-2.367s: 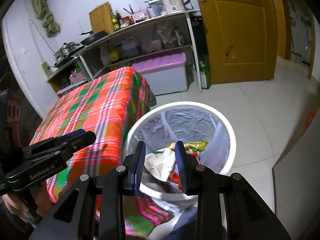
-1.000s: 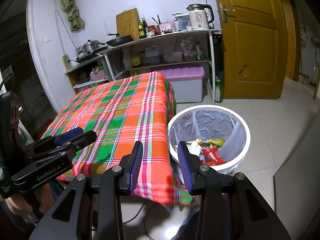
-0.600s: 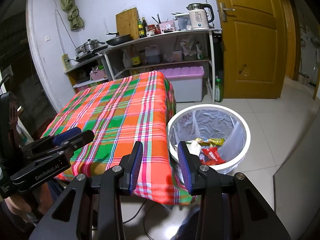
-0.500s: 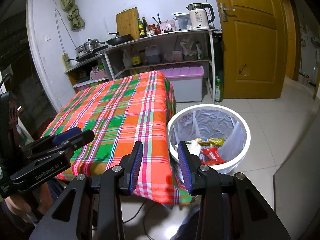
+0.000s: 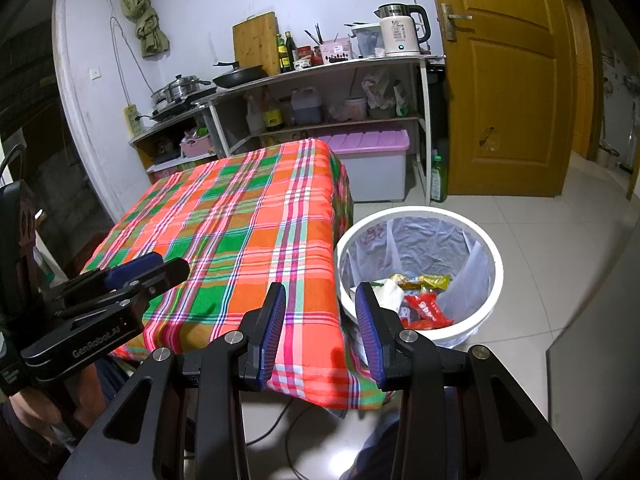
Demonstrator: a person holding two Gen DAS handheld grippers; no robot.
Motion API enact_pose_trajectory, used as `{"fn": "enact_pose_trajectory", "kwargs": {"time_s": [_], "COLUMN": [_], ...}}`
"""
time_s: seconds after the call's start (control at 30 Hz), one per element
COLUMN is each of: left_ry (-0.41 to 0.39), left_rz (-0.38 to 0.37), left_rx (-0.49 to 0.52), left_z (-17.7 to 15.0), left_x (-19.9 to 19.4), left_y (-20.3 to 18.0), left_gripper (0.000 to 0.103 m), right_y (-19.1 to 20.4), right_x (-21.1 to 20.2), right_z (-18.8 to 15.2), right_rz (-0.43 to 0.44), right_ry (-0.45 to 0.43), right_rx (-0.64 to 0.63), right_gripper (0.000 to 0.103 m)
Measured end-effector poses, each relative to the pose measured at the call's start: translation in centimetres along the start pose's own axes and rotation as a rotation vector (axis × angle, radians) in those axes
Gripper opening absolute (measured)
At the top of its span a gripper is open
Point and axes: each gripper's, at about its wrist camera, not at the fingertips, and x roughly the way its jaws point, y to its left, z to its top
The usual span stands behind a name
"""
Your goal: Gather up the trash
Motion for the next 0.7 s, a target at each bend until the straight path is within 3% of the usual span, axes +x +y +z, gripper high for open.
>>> {"fn": "enact_pose_trajectory", "kwargs": {"time_s": [0.7], "left_ry": [-0.003], "left_rz": [0.012], "left_rx": [0.013], "left_z": [0.18], "left_x": [0.04], "left_y": [-0.11], "left_gripper": [0.045], "right_y": [0.21], "right_x": [0.20], "right_z": [0.15], "right_rz": [-0.001], "right_ry": [0.006], "right_rx": [-0.003], "right_gripper": [0.037]}}
